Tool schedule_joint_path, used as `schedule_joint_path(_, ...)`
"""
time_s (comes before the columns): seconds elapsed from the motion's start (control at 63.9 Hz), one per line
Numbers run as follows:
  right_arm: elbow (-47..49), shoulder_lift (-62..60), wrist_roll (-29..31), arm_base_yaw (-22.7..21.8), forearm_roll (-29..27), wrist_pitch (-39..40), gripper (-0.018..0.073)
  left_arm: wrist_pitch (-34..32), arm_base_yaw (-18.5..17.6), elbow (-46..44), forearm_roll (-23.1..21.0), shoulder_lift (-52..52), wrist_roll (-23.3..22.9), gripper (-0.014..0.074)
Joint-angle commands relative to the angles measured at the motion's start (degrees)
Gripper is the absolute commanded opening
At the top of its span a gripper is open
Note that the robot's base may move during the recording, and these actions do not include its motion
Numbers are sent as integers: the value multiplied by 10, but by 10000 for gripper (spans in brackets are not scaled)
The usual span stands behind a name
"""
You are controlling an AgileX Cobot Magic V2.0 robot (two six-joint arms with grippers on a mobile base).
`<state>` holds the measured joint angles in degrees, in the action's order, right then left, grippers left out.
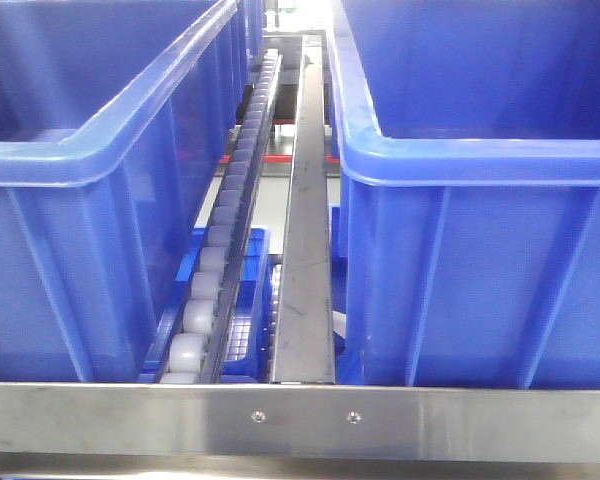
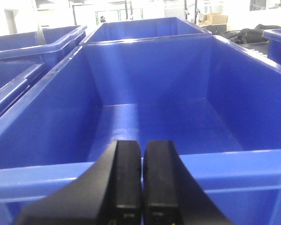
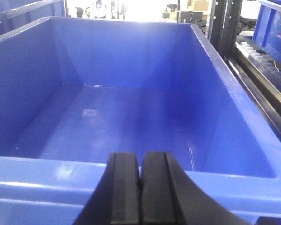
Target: Pick and sort blue part to right shelf
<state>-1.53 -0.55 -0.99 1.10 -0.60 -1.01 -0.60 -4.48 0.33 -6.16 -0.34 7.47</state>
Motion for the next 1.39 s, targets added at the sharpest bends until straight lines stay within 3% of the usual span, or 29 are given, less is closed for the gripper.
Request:
schedule_joint_path(0.0, 10, -13, 2, -3, -1, 51, 64, -48, -3, 15, 13, -13, -30, 124)
schedule_joint_path(0.172, 10, -13, 2, -3, -1, 51, 64, -50, -3, 15, 21, -13, -41, 124)
schedule_joint_path(0.297, 10, -13, 2, -3, -1, 51, 64, -50, -3, 15, 21, -13, -87, 124)
schedule_joint_path(1.377, 10, -13, 2, -3, -1, 51, 64, -46, -3, 15, 27, -13, -86, 124)
